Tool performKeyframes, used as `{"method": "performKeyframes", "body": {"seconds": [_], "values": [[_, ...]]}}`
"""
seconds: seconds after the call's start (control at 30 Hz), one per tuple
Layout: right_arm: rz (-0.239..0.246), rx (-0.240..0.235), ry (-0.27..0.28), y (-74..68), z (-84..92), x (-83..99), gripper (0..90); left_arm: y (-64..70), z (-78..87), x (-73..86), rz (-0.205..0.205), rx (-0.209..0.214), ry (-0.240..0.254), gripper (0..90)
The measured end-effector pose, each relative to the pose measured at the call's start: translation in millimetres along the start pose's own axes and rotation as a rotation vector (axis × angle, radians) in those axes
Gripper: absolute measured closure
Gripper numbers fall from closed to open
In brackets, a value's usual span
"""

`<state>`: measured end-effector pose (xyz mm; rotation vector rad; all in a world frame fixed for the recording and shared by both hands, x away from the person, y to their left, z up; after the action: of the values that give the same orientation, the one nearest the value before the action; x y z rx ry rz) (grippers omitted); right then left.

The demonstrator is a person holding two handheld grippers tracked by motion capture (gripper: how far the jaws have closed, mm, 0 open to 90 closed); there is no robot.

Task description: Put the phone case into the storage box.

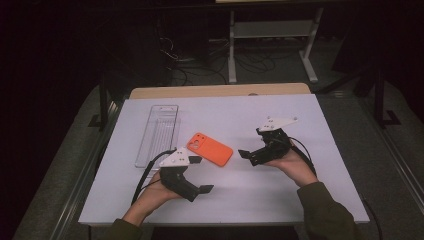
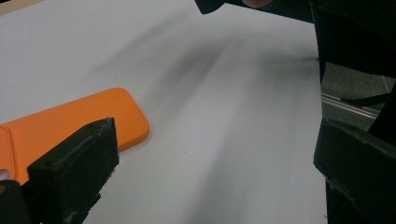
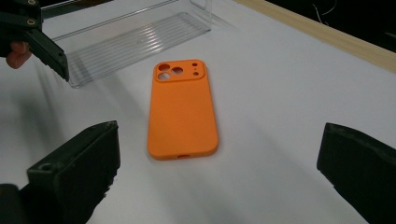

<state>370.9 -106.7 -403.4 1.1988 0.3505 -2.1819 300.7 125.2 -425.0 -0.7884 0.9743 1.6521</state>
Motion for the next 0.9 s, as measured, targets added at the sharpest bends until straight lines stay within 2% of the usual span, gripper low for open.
{"method": "performKeyframes", "body": {"seconds": [0.1, 0.57, 0.9], "values": [[-0.009, -0.004, 0.001, -0.4, -2.1, -3.0, 0.0, 0.1, 0.1, 0.0, 0.000, 0.002, 0.001, 0.0], [0.007, -0.016, -0.007, -4.2, -12.9, -16.1, 0.0, 1.9, -0.2, -0.3, 0.013, 0.004, 0.013, 0.0], [0.017, -0.036, -0.018, -10.5, -27.9, -23.2, 0.0, 1.0, 1.0, 0.1, 0.005, 0.005, 0.013, 0.0]]}}
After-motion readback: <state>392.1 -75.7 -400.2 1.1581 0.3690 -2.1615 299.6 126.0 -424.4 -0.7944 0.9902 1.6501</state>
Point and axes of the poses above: each handheld gripper's, and its own axes: z roughly backward along the jaws, x roughly out of its underside, y roughly to its right, the point moved 5 cm from there along -z, roughly forward along the jaws, and after that the axes turned 13 degrees about x, right-handed, at the moved point
